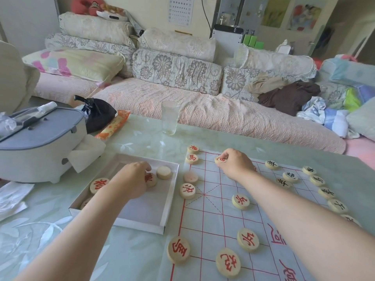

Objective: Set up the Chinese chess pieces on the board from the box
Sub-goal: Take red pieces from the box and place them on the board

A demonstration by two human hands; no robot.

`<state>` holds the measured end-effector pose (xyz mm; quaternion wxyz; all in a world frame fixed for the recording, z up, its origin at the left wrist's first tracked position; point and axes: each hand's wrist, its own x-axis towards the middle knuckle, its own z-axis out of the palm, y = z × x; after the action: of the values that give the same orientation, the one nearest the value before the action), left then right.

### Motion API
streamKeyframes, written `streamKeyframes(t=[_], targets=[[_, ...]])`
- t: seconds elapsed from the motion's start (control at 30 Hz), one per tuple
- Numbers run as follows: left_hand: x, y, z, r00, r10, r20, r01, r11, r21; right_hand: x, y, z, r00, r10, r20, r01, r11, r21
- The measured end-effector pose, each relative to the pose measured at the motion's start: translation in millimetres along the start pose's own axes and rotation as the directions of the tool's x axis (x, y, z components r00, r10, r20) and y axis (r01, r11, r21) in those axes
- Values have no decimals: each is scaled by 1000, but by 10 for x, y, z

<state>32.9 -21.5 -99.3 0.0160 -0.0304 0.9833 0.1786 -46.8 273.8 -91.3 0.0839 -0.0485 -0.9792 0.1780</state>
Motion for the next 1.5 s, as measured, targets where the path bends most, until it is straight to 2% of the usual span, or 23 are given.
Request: streamKeyframes(t=[0.17, 0.37, 0.5, 0.67, 0.73, 0.83, 1.0, 1.23, 1.33, 1.43, 1.5], targets=[[6, -30, -15, 998, 35, 58, -34, 999, -23, 25, -18, 74, 1000, -15, 9, 15, 998, -57], [35, -72, -16, 995, 60, 78, -64, 997, 46, -14, -143, 66, 996, -85, -27, 80, 983, -163], [40, -65, 26, 997, 64, 40, -67, 995, 72, -136, -467, 95, 965, -256, -46, 255, 966, -40], [15, -59, 33, 998, 46, 34, -49, 995, 89, -404, -1030, 160, 869, -486, 96, 478, 873, 96], [-11, -54, 4, 998, 47, 46, -53, 990, 133, -477, -1184, 213, 842, -520, 146, 520, 853, 39], [-49, -52, -31, 998, 50, 44, -56, 985, 164, -532, -1350, 304, 840, -505, 198, 532, 838, -119], [-57, -62, -64, 998, 14, 65, -29, 972, 235, -591, -1504, 433, 837, -514, 188, 544, 747, -381], [-60, -64, -71, 996, 21, 85, -38, 979, 199, -607, -1499, 431, 840, -511, 181, 535, 728, -429], [-77, -64, -83, 995, 28, 97, -44, 985, 169, -627, -1495, 403, 836, -518, 179, 545, 751, -372], [-91, -58, -89, 994, 39, 105, -52, 990, 129, -650, -1478, 347, 859, -476, 186, 502, 855, -130], [-103, -43, -96, 992, 38, 121, -53, 991, 120, -662, -1458, 331, 863, -452, 227, 463, 886, 5]])
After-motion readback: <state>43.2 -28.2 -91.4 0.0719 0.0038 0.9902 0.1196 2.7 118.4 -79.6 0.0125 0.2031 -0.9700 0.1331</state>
